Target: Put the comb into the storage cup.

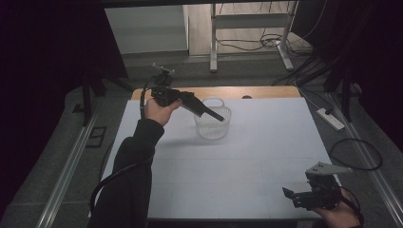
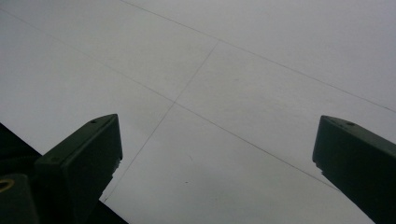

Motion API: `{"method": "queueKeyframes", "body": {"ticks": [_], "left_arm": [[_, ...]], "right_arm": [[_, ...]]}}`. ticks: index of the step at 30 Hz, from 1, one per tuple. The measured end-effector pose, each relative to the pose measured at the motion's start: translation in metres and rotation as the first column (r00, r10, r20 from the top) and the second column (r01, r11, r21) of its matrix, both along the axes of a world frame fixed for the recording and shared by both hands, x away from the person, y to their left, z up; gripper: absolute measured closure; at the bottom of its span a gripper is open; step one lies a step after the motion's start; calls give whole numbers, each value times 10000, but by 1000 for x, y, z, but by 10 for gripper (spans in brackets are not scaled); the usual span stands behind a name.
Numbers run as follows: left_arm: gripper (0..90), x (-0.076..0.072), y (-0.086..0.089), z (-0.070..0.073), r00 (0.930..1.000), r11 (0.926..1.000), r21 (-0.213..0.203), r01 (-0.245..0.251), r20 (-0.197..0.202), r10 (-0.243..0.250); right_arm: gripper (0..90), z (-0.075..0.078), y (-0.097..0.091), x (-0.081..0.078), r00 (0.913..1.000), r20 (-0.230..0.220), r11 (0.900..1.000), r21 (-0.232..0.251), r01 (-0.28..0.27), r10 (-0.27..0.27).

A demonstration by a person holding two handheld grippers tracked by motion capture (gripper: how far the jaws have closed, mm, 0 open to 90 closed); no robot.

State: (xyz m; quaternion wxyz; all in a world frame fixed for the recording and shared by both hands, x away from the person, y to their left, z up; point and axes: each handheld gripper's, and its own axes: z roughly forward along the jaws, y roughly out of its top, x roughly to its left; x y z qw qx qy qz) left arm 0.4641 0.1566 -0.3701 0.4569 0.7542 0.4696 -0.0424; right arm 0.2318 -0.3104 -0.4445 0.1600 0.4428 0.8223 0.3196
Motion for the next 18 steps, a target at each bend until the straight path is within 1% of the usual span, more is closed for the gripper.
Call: {"method": "queueKeyframes", "body": {"ticks": [1,9,11,18], "left_arm": [[837,1,-2,-1,10000,10000,66,11,-10,-11],[837,4,-10,-6,10000,9999,112,57,-43,-56],[837,6,-12,-9,9999,9998,195,90,-64,-89],[837,9,-16,-14,9999,9996,277,51,-139,-47]], "right_arm": [[17,0,0,0,10000,2,10000,-6,-5,5],[18,0,0,0,10000,11,10000,8,5,-5],[19,0,0,0,10000,15,10000,12,3,-3],[22,0,-1,0,10000,9,10000,20,8,-8]]}}
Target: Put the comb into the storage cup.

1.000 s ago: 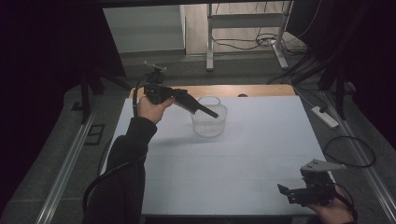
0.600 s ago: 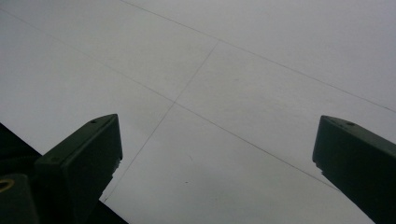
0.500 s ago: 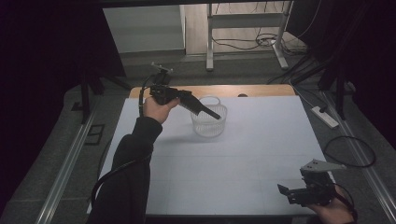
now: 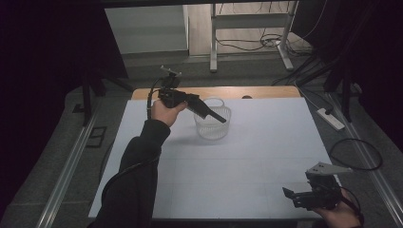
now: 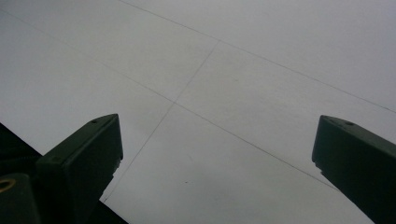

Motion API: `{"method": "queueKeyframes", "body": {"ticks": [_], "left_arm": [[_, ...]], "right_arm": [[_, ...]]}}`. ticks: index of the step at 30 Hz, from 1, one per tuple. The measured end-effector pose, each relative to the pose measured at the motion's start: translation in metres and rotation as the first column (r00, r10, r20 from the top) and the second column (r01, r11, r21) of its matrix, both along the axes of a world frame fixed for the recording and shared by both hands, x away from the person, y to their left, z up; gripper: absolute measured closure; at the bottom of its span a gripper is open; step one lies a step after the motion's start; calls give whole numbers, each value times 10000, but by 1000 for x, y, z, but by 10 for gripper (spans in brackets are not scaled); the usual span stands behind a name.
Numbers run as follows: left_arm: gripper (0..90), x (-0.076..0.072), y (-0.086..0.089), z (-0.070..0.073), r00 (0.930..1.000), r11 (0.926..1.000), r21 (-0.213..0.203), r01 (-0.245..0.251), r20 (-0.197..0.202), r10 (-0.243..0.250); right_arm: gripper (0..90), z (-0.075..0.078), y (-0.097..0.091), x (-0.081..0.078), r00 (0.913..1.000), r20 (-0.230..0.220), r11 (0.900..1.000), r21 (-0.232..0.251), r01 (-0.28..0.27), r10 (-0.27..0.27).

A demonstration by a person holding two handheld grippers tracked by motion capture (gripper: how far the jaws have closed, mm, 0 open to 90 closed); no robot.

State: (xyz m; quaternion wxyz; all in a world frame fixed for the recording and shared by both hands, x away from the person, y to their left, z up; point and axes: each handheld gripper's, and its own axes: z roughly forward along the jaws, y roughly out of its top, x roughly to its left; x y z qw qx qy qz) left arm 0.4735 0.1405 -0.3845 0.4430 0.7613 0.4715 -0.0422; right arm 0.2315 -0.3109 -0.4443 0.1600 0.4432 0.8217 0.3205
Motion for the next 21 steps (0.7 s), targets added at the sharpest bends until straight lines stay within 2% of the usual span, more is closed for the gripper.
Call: {"method": "queueKeyframes", "body": {"ticks": [21], "left_arm": [[836,9,-4,-21,9995,9998,88,-164,-274,166]], "right_arm": [[22,0,0,0,10000,-58,10000,5,-53,53]]}}
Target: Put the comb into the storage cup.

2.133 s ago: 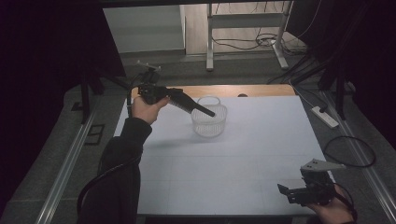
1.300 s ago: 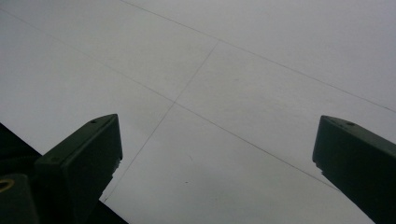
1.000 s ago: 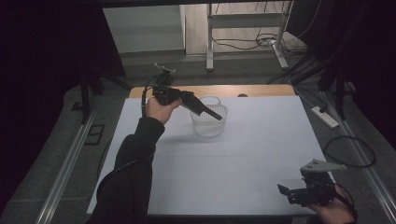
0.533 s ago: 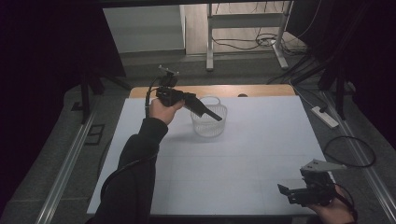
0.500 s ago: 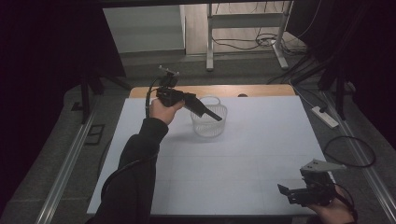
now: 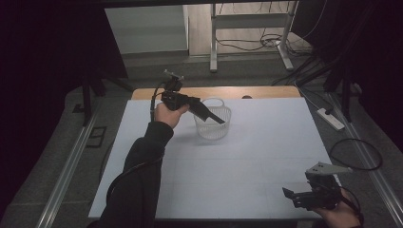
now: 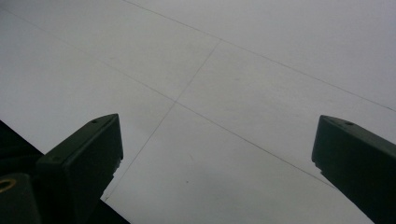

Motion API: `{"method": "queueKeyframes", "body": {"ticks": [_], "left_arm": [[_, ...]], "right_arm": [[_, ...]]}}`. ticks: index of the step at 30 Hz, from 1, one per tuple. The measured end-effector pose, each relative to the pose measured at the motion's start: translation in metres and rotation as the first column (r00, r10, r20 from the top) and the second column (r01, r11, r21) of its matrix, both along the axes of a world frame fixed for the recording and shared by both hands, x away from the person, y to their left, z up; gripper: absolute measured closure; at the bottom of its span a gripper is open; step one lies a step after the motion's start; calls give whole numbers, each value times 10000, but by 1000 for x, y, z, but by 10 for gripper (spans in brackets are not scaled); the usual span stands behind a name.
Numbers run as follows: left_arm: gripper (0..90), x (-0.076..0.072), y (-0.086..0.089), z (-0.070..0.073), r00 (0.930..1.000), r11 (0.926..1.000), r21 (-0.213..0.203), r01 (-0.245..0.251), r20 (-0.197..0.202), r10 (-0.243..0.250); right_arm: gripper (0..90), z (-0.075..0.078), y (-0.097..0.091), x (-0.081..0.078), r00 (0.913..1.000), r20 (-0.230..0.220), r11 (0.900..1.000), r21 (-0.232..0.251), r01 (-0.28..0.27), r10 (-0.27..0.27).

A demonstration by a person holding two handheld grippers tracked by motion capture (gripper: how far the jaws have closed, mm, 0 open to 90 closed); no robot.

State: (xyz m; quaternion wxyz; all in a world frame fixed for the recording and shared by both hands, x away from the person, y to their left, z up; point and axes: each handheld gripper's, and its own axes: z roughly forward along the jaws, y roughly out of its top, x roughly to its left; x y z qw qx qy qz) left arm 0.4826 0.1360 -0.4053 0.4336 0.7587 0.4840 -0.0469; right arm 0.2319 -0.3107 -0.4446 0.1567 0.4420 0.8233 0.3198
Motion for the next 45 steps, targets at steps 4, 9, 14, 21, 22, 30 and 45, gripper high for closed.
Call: {"method": "queueKeyframes", "body": {"ticks": [4,9,14,21,22,30,45], "left_arm": [[837,1,1,-3,9999,9998,-164,-85,-64,84],[836,2,4,-5,9998,9996,-263,-141,-128,138],[835,2,9,-10,9993,9983,-511,-261,-270,247],[833,3,16,-17,9987,9965,-749,-381,-351,356],[832,3,16,-18,9987,9961,-787,-404,-352,377],[828,4,21,-23,9975,9932,-994,-604,-428,563],[760,4,26,-31,9952,9947,-343,-969,-174,963]], "right_arm": [[24,0,0,0,10000,8,10000,-7,-9,9],[24,0,0,0,10000,2,10000,-16,-22,22],[24,0,0,0,10000,7,10000,-36,-40,40],[25,0,1,0,10000,-16,10000,-62,-70,70],[26,0,1,0,10000,-17,10000,-58,-73,73],[26,0,1,0,10000,-13,10000,-58,-79,79],[26,0,1,0,10000,-17,10000,-63,-67,67]]}}
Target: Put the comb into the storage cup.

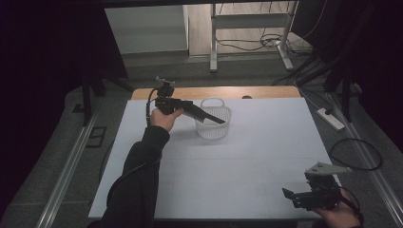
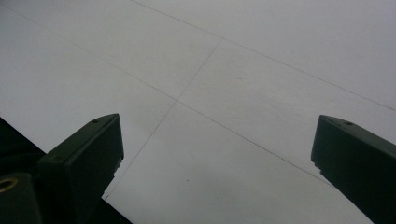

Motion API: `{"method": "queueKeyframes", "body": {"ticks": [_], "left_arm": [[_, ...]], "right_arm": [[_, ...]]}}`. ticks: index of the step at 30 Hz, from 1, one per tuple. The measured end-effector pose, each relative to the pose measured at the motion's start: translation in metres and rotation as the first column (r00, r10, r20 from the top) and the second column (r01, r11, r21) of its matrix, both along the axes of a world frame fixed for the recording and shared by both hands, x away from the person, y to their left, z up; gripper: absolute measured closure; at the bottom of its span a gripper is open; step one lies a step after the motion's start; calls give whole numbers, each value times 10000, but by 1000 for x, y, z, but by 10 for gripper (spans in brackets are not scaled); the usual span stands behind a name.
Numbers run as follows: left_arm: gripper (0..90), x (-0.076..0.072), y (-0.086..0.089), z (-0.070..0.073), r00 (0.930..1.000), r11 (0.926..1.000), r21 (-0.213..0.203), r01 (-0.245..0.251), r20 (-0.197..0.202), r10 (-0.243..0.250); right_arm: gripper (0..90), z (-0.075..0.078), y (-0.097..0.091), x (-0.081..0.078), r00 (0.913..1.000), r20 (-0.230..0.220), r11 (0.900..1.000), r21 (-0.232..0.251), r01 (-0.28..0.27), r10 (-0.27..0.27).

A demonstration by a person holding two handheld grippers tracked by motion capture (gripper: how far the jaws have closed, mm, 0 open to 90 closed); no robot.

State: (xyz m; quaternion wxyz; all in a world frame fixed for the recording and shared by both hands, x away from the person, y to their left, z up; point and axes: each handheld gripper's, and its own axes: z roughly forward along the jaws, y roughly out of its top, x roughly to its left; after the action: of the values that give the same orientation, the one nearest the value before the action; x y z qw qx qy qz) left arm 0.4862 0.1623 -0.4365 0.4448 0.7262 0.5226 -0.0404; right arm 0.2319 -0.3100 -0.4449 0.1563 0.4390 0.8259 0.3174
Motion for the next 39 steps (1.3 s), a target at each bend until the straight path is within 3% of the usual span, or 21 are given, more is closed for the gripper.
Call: {"method": "queueKeyframes", "body": {"ticks": [15,19,27,39], "left_arm": [[691,-1,0,-2,9989,9962,831,-278,406,245],[622,-3,-1,-2,9975,9921,1210,-326,664,247],[490,-4,-2,-3,9951,9871,1534,-466,937,324],[188,-5,-4,2,9886,9723,2227,-706,1459,384]], "right_arm": [[27,0,0,0,10000,1,10000,-2,2,-2],[27,0,0,0,10000,-8,10000,-3,3,-3],[27,0,0,0,10000,-5,10000,-16,3,-3],[26,0,0,0,10000,-18,10000,-1,1,-1]]}}
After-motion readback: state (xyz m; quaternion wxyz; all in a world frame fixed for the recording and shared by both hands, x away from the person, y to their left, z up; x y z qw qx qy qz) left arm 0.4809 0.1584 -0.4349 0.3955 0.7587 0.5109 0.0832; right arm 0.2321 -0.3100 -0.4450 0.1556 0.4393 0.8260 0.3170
